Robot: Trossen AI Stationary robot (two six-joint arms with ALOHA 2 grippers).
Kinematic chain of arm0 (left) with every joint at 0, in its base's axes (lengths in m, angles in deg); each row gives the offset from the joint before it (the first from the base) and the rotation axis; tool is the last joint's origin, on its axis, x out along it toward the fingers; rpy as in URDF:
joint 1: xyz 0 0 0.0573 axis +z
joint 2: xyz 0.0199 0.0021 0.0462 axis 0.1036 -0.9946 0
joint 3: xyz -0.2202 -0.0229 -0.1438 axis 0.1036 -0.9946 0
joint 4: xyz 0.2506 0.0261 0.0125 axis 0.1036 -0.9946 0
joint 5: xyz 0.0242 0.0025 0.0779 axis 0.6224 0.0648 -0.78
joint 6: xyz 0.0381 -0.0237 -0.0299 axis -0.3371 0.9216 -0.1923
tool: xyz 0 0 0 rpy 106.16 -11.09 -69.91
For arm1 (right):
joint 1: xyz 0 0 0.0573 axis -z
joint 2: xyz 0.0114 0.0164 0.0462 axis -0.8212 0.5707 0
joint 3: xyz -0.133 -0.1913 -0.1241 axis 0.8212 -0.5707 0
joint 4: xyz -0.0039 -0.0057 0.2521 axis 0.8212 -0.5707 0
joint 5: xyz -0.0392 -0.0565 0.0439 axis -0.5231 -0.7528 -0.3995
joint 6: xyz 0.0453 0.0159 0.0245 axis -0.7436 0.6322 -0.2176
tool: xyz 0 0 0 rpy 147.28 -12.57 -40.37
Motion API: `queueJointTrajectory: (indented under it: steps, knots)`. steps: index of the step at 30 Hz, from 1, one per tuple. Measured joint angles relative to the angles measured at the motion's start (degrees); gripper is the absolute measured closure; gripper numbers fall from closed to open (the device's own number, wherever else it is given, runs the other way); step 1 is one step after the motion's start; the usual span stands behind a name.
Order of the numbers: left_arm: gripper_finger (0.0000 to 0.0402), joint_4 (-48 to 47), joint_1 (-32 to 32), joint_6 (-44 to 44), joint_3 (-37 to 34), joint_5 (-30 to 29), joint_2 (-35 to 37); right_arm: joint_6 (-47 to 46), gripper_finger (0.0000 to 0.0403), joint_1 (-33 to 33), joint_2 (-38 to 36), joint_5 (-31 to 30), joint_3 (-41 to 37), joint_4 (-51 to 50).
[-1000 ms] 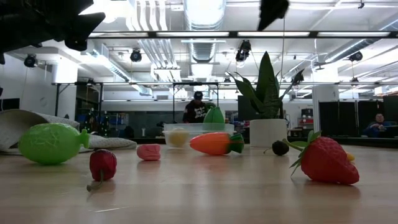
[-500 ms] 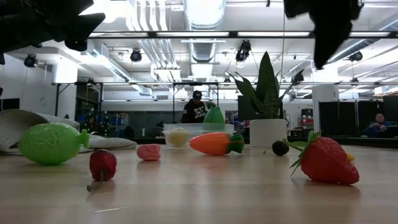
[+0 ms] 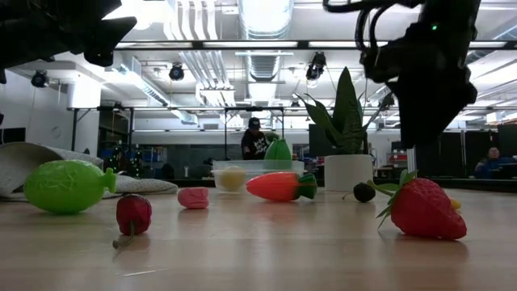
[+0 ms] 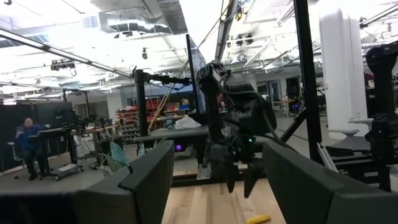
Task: Pick and placing Produce into tupperware
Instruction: Put the yellow corn into the transparent container
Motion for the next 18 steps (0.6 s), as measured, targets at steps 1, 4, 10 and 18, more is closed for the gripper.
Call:
queueJointTrajectory:
  steps: [1,4,10,18]
  knots:
    - [0.0171,0.00,0.01,0.01,0.01,0.00,0.00,0.01,0.0175,-0.11,0.97,-0.01,0.00,1.00]
    - [0.0171,-0.02,0.00,0.02,0.00,0.00,0.07,0.07,0.0175,-0.34,4.11,1.06,0.14,3.79]
    - [0.0171,0.00,0.02,0.04,-0.07,-0.02,0.04,0.42,0.0175,-1.41,11.39,3.05,1.71,4.14]
    - [0.0171,0.00,0.02,0.04,-0.07,-0.02,-0.02,1.61,0.0175,-2.78,16.10,3.07,4.53,3.71]
